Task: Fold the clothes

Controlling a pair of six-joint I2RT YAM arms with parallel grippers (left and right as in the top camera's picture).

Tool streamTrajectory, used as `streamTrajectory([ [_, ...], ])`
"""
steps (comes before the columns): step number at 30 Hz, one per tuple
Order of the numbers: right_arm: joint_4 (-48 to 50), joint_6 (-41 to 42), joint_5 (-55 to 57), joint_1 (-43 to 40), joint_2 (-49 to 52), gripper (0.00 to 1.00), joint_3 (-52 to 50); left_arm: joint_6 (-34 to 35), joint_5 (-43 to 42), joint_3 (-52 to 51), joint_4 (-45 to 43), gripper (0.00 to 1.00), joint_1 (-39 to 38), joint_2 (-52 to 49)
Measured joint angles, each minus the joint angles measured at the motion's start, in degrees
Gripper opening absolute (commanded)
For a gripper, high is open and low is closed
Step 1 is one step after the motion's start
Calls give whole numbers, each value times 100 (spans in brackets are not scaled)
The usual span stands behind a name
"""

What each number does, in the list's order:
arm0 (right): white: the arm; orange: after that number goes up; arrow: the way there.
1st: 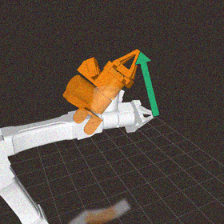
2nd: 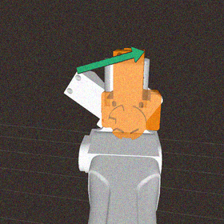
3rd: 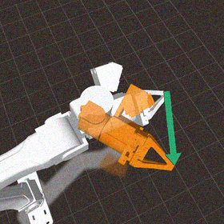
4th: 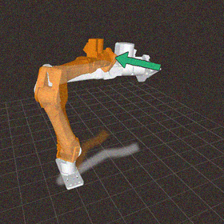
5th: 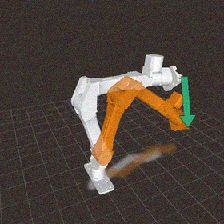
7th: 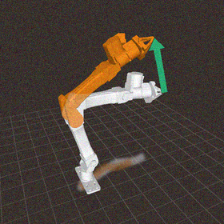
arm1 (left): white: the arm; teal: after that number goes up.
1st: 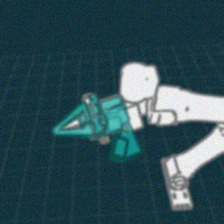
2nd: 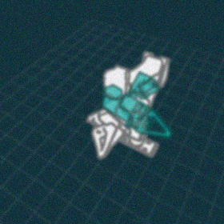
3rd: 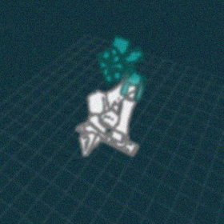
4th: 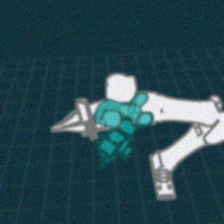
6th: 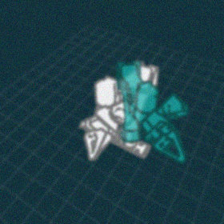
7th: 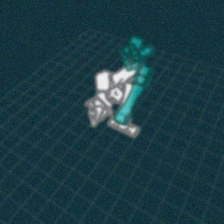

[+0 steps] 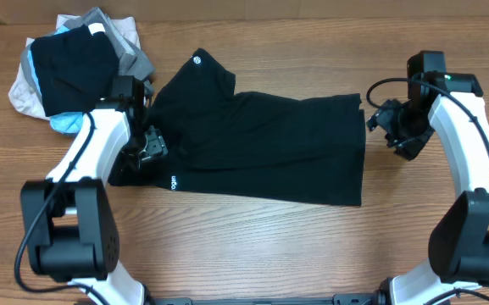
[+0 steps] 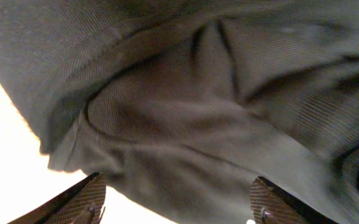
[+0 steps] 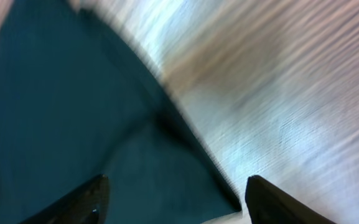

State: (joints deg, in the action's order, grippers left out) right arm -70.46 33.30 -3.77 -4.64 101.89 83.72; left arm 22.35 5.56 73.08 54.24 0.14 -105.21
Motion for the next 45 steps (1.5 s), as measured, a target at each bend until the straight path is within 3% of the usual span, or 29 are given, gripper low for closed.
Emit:
streamTrajectory([
  [3, 20, -308, -293, 256, -15, 69, -116, -4, -243, 15, 68, 76, -186, 199],
  [10, 1209, -361, -586, 1073, -13, 69, -1425, 35, -629, 26, 125, 63, -1150, 232],
  [12, 1502, -245, -636, 1193, -13, 67, -1742, 101, -699, 26, 68, 54, -1384, 232],
  [16, 2100, -33, -728, 1222, -13, 60, -2253, 310, -802, 33, -127, 21, -1672, 229],
  [22, 2625, 116, -892, 1200, -52, 54, -2651, 483, -1075, 42, -190, 7, -1698, -46],
  [29, 2929, 195, -935, 1176, -232, 54, -2907, 520, -1453, 42, -236, 4, -1698, -625],
  [45, 3012, 278, -933, 1176, -280, 54, -2979, 651, -1655, 44, 129, 4, -1698, -660],
])
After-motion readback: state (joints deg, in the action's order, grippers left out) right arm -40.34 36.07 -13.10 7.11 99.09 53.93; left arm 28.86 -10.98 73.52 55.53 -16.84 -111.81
